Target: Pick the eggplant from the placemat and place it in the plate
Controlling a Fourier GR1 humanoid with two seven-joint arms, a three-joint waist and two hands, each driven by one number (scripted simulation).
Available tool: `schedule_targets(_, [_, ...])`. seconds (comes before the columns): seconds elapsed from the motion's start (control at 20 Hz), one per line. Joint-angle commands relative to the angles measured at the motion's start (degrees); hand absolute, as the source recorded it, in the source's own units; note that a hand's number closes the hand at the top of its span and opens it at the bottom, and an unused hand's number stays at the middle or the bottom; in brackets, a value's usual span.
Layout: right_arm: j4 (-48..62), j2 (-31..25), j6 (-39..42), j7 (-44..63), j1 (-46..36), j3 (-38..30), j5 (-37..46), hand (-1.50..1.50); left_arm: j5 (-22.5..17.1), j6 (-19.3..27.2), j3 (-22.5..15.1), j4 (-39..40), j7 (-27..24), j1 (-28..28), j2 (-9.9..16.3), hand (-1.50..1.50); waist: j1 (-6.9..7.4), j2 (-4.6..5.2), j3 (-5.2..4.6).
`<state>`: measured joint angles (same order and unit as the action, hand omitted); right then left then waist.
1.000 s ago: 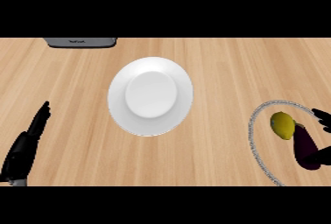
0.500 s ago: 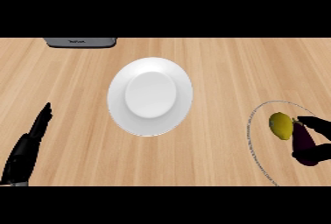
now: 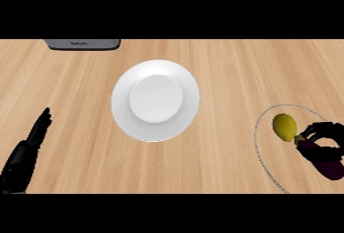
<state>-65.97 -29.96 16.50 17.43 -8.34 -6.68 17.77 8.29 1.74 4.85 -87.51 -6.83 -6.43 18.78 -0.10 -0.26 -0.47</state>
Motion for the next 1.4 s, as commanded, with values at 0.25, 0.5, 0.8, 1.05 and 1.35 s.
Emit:
schedule_targets(0.25, [-16.77,5.68,-11.13,17.80,-1.32,15.71,21.58,1.50,-0.07,-0.76,1.36,1.02,0.76,1.10,0.76,0.00,-0.09,0.05,0.37])
schedule_targets(0.5, [-19.64,4.16,-20.09,18.27,1.21,14.51,30.15,1.50,0.76,0.15,1.53,2.54,-2.57,-0.31,-0.59,0.00,-0.29,0.08,0.41])
schedule_targets(0.8, [-36.16,6.09,-22.37,26.12,2.99,18.42,39.34,1.50,0.63,-0.87,1.45,0.21,0.48,-0.05,-0.39,0.00,-0.55,-0.15,0.40])
schedule_targets(1.05, [-44.91,5.56,-23.89,22.70,-0.95,19.37,41.67,1.50,1.71,-0.20,1.46,1.38,-0.92,0.23,-0.70,0.00,-0.08,-0.02,0.41])
schedule_targets(1.35, [-52.02,11.99,-17.99,24.00,-6.79,27.44,39.88,1.50,0.90,-2.21,1.89,-0.61,0.63,1.14,0.26,0.00,0.64,0.18,0.44])
